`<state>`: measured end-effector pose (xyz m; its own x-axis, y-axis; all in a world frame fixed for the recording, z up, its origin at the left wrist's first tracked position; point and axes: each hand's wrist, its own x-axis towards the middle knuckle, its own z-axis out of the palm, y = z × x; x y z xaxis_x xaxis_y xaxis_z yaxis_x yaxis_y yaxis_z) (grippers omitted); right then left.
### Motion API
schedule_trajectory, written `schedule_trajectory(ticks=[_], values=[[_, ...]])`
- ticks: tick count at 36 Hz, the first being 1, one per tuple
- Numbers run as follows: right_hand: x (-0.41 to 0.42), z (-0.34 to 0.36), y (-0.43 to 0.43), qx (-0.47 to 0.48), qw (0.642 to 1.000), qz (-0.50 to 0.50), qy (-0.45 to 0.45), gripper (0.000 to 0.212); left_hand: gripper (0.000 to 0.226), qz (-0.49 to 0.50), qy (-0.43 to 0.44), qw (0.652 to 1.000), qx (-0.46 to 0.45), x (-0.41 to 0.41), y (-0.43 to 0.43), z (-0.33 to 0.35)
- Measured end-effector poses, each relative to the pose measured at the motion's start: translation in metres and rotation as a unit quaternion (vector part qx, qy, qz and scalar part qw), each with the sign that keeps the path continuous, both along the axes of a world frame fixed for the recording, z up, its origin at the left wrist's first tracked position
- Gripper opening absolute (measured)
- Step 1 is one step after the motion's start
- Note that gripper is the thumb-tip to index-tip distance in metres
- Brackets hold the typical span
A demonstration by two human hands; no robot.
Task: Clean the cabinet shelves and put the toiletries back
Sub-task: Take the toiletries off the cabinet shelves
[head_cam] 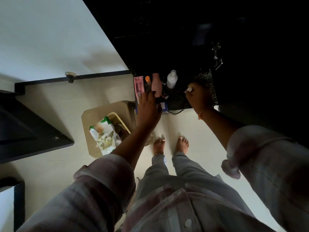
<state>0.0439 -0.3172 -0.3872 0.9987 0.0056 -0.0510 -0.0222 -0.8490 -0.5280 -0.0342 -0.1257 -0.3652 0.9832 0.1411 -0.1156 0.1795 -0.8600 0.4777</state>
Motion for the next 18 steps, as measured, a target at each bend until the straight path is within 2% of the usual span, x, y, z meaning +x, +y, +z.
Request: schedule_trajectory(ticks=[4,10,18], values=[[-0.019,-0.014,0.011,0.049,0.996,0.027,0.068,0.016,0.054,-0.012,0.011,1.0,0.014,-0.012,0.0,-0.006],[-0.024,-0.008,0.034,0.05,0.996,0.061,0.035,0.013,0.059,-0.015,0.012,1.0,0.002,-0.024,-0.001,-0.005],[-0.012,-0.009,0.047,0.053,0.997,0.048,0.03,0.013,0.06,-0.013,0.011,1.0,-0.003,-0.027,0.003,-0.005]])
